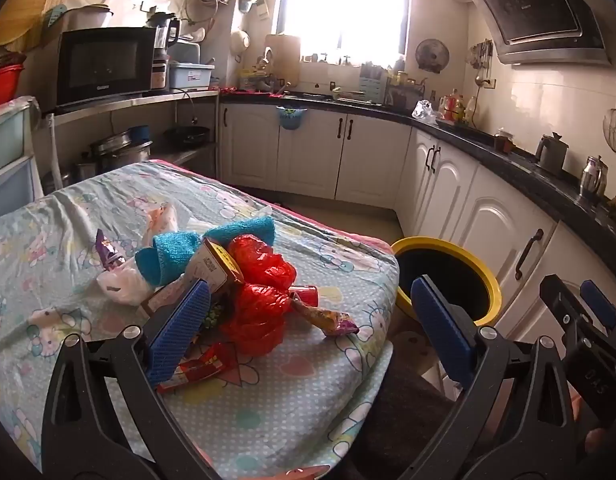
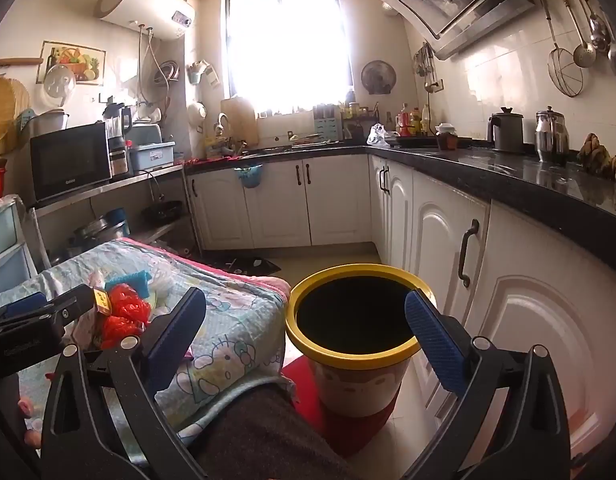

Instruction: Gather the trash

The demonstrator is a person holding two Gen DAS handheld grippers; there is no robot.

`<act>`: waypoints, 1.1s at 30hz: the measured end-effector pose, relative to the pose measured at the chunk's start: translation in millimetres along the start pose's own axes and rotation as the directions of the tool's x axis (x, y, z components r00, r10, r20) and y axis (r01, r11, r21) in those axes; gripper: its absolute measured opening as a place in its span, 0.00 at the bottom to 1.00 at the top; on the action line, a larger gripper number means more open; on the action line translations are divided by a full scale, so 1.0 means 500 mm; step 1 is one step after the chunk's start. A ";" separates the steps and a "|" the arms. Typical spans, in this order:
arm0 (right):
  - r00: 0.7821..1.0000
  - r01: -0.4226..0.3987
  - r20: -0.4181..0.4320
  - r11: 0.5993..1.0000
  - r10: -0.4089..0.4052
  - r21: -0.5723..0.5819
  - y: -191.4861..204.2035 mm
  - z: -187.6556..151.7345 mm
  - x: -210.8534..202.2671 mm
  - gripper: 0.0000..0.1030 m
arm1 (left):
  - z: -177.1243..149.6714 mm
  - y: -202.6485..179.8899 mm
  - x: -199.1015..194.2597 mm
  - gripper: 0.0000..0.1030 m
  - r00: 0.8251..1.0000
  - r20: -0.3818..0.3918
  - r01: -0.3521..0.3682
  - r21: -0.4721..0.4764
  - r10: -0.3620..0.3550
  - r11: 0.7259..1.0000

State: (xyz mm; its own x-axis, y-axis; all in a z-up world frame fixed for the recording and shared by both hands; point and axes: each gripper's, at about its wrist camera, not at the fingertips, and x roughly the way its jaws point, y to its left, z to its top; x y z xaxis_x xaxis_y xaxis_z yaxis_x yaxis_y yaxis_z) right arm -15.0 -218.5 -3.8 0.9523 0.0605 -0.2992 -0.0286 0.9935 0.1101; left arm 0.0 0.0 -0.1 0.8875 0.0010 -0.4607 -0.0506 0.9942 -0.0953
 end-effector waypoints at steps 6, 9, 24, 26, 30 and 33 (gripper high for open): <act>1.000 0.005 -0.005 1.000 -0.005 -0.012 0.003 0.001 0.003 0.94 | 0.000 0.000 -0.002 0.90 1.000 -0.003 0.001 -0.001 -0.001 1.000; 1.000 0.002 -0.005 1.000 -0.002 -0.009 0.012 -0.005 0.004 0.94 | -0.001 -0.001 0.000 0.90 1.000 -0.003 0.003 0.001 -0.003 1.000; 1.000 -0.003 0.002 1.000 0.003 -0.020 0.006 0.002 -0.003 0.94 | -0.001 -0.009 -0.003 0.90 1.000 0.006 0.009 -0.003 -0.009 1.000; 1.000 -0.003 0.003 1.000 0.003 -0.019 0.006 0.001 -0.003 0.94 | 0.002 -0.011 -0.007 0.90 1.000 0.006 0.008 -0.003 -0.008 1.000; 1.000 -0.002 0.003 1.000 0.002 -0.020 0.007 0.002 -0.004 0.94 | 0.002 -0.011 -0.007 0.90 1.000 0.006 0.009 -0.003 -0.009 1.000; 1.000 -0.003 0.002 1.000 0.003 -0.021 0.008 0.002 -0.004 0.94 | 0.003 -0.012 -0.007 0.90 1.000 0.007 0.006 -0.002 -0.006 1.000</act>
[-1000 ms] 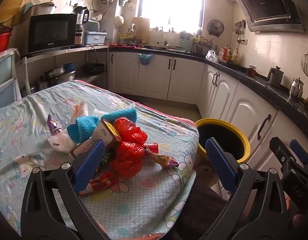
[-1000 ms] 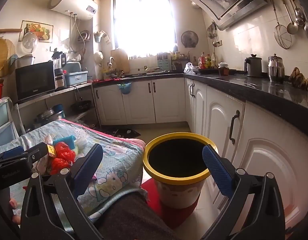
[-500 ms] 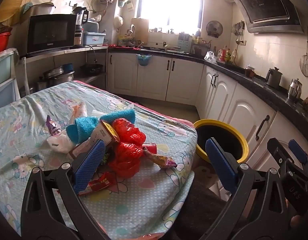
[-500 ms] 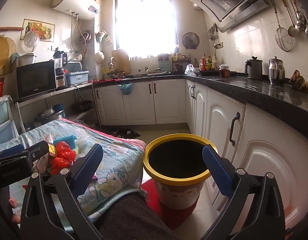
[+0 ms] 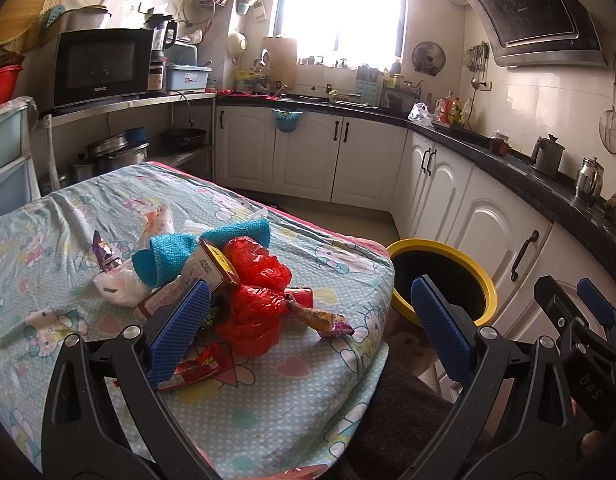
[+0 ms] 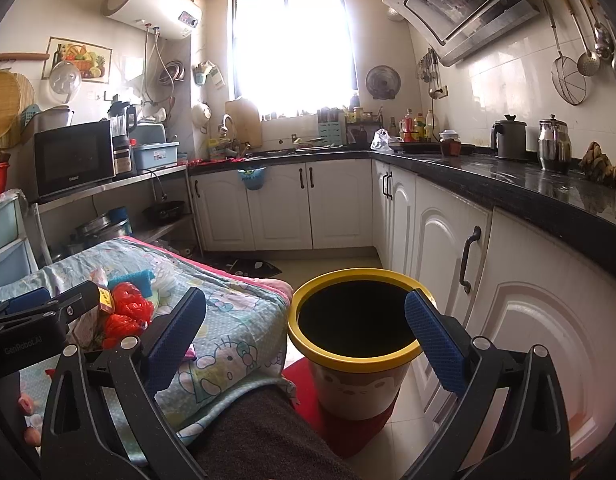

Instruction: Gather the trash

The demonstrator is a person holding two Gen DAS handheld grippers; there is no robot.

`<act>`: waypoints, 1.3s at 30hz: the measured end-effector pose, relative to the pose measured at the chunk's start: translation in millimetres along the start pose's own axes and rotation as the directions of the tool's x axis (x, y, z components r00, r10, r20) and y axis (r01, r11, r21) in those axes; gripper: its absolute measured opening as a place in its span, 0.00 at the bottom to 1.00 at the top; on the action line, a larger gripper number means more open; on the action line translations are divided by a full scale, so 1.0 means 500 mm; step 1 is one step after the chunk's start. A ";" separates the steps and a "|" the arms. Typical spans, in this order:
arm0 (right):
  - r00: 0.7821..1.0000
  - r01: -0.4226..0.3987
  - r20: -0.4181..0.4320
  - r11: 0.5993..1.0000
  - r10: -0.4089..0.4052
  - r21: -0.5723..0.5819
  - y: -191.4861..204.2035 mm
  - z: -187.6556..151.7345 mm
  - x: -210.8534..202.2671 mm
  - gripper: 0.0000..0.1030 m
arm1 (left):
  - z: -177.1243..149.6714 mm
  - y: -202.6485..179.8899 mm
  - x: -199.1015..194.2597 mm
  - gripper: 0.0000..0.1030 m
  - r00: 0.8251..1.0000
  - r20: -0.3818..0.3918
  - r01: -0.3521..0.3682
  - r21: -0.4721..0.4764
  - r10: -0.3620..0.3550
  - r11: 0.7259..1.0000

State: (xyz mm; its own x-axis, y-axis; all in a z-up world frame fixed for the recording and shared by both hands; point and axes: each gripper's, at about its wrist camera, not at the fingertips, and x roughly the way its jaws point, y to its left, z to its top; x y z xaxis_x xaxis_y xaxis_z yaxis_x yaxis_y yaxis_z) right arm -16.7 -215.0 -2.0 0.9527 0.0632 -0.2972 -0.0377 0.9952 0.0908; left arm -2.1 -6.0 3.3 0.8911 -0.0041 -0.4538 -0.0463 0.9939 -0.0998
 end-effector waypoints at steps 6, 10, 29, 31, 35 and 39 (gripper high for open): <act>1.000 0.000 0.002 1.000 0.000 -0.001 0.001 0.000 -0.001 0.94 | 0.002 0.003 -0.001 0.90 1.000 0.001 0.002 0.001 -0.002 1.000; 1.000 0.000 0.001 1.000 0.000 -0.001 0.001 -0.001 0.000 0.94 | 0.003 0.003 -0.001 0.90 1.000 0.002 0.003 -0.001 -0.003 1.000; 0.997 -0.076 -0.010 0.995 0.076 -0.062 0.035 0.004 0.003 0.94 | 0.007 0.048 0.002 0.90 1.000 0.003 -0.019 -0.042 0.019 0.999; 0.995 -0.100 -0.022 0.992 0.099 -0.078 0.044 0.004 0.008 0.94 | 0.009 0.060 0.002 0.90 1.000 0.006 -0.027 -0.051 0.027 0.998; 0.989 -0.146 -0.049 0.983 0.141 -0.109 0.062 0.005 0.019 0.94 | 0.014 0.082 0.000 0.90 0.999 0.011 -0.041 -0.069 0.042 0.997; 0.978 -0.201 -0.092 0.970 0.189 -0.138 0.087 0.002 0.035 0.94 | 0.021 0.106 -0.005 0.90 0.998 0.022 -0.056 -0.086 0.058 0.995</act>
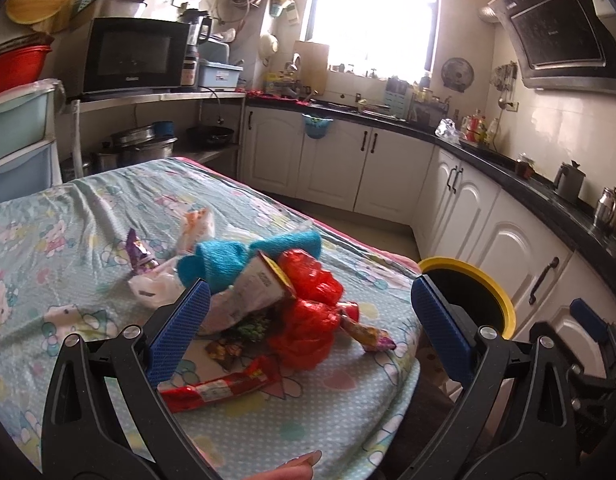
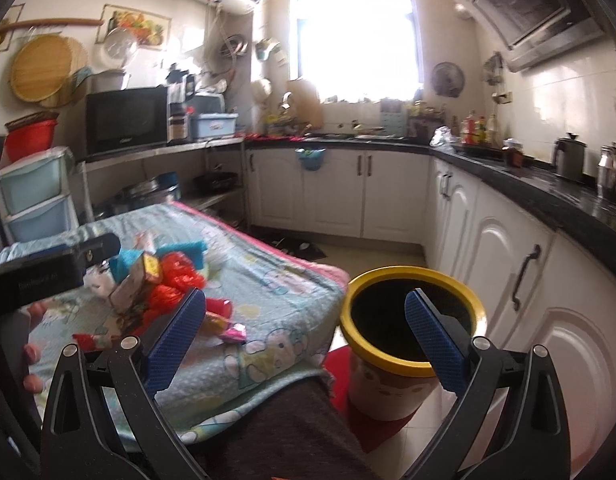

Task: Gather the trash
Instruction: 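Grasp the red plastic bag with the right tool while the left tool grasps the blue cloth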

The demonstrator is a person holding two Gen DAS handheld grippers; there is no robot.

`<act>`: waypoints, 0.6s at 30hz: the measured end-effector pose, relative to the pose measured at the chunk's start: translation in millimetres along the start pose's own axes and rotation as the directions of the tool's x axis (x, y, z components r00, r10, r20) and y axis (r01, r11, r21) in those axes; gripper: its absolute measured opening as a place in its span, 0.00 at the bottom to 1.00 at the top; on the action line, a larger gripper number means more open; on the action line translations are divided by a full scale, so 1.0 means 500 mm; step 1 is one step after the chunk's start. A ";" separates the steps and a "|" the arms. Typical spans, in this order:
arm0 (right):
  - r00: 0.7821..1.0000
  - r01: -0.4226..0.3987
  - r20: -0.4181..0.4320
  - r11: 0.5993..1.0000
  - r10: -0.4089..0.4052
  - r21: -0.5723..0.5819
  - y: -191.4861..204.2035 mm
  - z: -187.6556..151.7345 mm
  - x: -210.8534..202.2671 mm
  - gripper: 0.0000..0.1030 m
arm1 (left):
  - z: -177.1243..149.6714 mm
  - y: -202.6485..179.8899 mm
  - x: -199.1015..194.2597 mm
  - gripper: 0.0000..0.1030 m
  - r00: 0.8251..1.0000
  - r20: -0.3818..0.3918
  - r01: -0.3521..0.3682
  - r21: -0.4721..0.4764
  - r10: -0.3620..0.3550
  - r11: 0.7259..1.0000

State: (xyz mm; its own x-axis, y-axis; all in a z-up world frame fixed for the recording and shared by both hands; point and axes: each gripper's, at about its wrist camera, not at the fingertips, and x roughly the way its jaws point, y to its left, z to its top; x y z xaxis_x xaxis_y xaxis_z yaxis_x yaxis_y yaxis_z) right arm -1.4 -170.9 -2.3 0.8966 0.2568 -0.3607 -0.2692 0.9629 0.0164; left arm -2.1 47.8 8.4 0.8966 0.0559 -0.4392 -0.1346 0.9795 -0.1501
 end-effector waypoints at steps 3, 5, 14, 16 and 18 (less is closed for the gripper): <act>0.999 -0.032 -0.017 0.999 0.032 -0.020 0.013 0.001 0.014 0.94 | 0.007 0.021 -0.002 0.90 1.000 0.008 -0.016 -0.016 0.016 1.000; 0.997 -0.064 -0.037 0.997 0.063 -0.034 0.027 0.003 0.026 0.94 | 0.011 0.036 -0.003 0.90 1.000 0.012 -0.027 -0.030 0.027 0.999; 0.979 -0.194 -0.087 0.976 0.185 -0.096 0.088 0.028 0.081 0.94 | 0.038 0.122 -0.006 0.90 0.996 0.029 -0.080 -0.100 0.084 0.992; 0.975 -0.211 -0.099 0.973 0.201 -0.096 0.095 0.035 0.096 0.94 | 0.043 0.144 0.001 0.90 0.996 0.017 -0.090 -0.116 0.092 0.989; 0.968 -0.235 -0.107 0.968 0.225 -0.089 0.100 0.047 0.114 0.94 | 0.045 0.164 0.009 0.90 0.994 0.003 -0.105 -0.130 0.106 0.986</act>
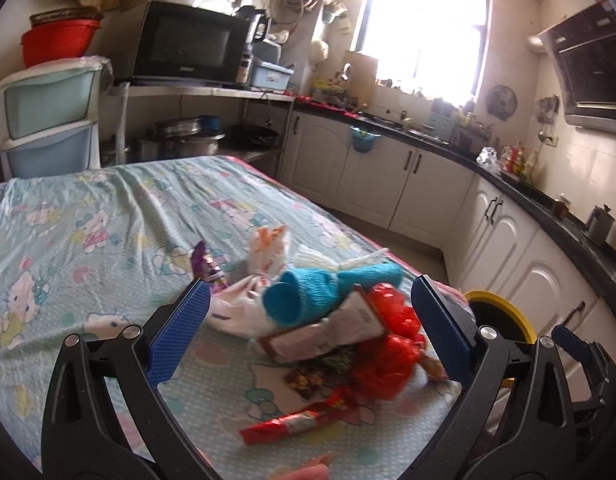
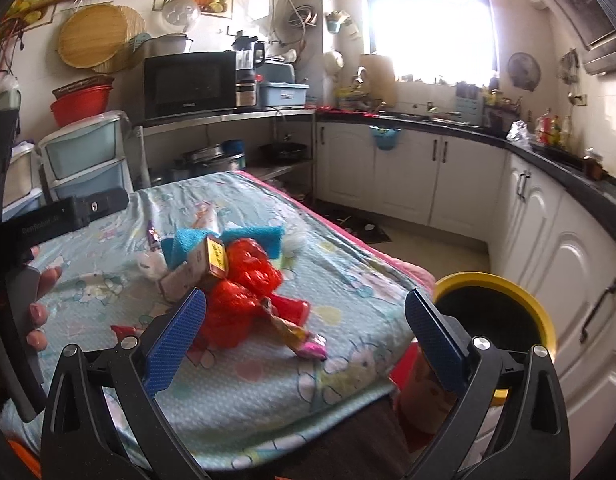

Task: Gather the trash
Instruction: 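Grasp the red plastic bag with the right tool while the left tool grasps the blue cloth, then carry the red bag and blue cloth over the yellow bin with both tools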

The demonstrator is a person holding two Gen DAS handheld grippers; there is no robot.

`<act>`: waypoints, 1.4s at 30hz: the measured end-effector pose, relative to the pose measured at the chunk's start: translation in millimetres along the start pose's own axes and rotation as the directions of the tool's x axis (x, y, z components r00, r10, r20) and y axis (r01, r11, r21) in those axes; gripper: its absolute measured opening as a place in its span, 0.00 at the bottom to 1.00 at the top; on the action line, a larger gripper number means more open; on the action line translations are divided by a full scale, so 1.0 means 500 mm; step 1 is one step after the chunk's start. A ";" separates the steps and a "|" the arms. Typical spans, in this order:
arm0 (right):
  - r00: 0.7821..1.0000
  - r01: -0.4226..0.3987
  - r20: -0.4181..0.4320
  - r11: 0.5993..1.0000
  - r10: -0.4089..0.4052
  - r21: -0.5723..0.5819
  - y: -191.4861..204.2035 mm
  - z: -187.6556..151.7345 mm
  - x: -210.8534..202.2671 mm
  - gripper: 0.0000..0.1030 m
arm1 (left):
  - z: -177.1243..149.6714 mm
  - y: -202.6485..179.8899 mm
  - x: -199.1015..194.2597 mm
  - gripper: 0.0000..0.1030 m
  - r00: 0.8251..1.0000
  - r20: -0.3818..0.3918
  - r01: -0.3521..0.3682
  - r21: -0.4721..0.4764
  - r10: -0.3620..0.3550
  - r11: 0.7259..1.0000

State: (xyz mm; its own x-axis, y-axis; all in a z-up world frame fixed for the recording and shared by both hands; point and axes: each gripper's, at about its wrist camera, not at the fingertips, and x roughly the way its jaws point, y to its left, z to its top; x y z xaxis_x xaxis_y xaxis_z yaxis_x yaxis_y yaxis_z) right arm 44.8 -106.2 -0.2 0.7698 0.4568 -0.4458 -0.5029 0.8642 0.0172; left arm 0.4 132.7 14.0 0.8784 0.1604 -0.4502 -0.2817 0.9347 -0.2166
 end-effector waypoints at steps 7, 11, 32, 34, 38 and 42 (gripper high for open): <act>0.993 -0.099 -0.055 0.995 0.100 0.017 0.003 0.045 0.085 0.94 | 0.015 0.045 0.056 0.90 0.996 -0.083 0.007 -0.058 -0.011 0.998; 0.983 -0.147 -0.105 0.989 0.149 0.029 0.005 0.061 0.143 0.93 | 0.022 0.062 0.094 0.90 0.992 -0.117 0.033 -0.081 -0.042 0.996; 0.831 -0.397 -0.366 0.908 0.418 0.136 0.016 0.078 0.336 0.21 | 0.000 0.084 0.237 0.55 0.914 -0.331 0.154 -0.253 -0.235 0.955; 0.831 -0.411 -0.357 0.903 0.427 0.124 0.024 0.082 0.332 0.14 | 0.001 0.080 0.241 0.41 0.912 -0.335 0.157 -0.246 -0.236 0.956; 0.834 -0.432 -0.328 0.895 0.444 0.114 0.038 0.093 0.324 0.09 | 0.005 0.072 0.242 0.16 0.916 -0.332 0.160 -0.218 -0.227 0.963; 0.843 -0.439 -0.298 0.893 0.449 0.101 0.048 0.108 0.313 0.08 | 0.015 0.071 0.230 0.01 0.922 -0.309 0.177 -0.199 -0.233 0.964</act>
State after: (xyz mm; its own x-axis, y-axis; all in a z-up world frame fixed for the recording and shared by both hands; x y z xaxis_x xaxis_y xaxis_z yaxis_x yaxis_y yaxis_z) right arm 174.5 -2.6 -21.3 0.3061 0.7098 -0.6344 -0.7473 0.5920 0.3018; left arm 94.4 186.5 -38.8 0.7561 -0.1677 -0.6326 -0.1934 0.8662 -0.4608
